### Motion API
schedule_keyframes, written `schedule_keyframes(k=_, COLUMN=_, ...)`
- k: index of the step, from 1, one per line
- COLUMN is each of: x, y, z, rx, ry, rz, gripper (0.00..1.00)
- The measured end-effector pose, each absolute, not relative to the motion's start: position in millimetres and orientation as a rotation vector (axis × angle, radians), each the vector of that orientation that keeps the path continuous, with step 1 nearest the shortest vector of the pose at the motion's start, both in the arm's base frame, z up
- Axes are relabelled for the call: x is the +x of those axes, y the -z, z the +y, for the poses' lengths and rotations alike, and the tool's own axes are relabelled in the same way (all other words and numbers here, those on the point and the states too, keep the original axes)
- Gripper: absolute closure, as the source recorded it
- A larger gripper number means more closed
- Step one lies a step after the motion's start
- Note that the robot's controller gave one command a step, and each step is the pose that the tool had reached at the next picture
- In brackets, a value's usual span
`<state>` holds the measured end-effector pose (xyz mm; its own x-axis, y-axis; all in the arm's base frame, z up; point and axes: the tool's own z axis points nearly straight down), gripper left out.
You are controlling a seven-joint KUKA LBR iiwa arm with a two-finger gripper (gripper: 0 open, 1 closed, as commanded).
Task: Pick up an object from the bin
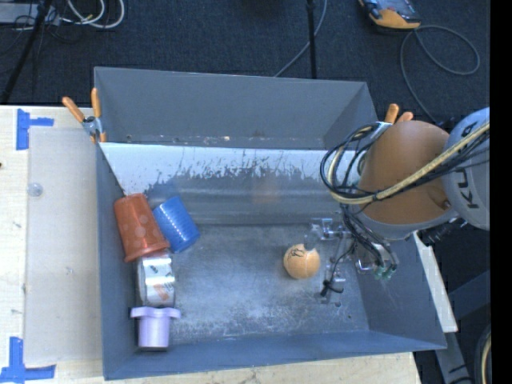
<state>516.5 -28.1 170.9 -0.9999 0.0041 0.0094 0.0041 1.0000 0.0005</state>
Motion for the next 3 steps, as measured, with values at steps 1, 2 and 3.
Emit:
schedule_keyframes(k=1, x=518.1, y=-175.3, z=-28.0, rx=-0.005, ry=0.000, rz=-3.139, gripper=0.00)
schedule_keyframes(k=2, x=544.6, y=-128.8, z=-40.0, rx=0.020, ry=0.000, rz=-3.145, gripper=0.00)
schedule_keyframes(k=3, x=552.1, y=-82.8, z=-45.3, rx=-0.004, ry=0.002, rz=-3.131, gripper=0.00)
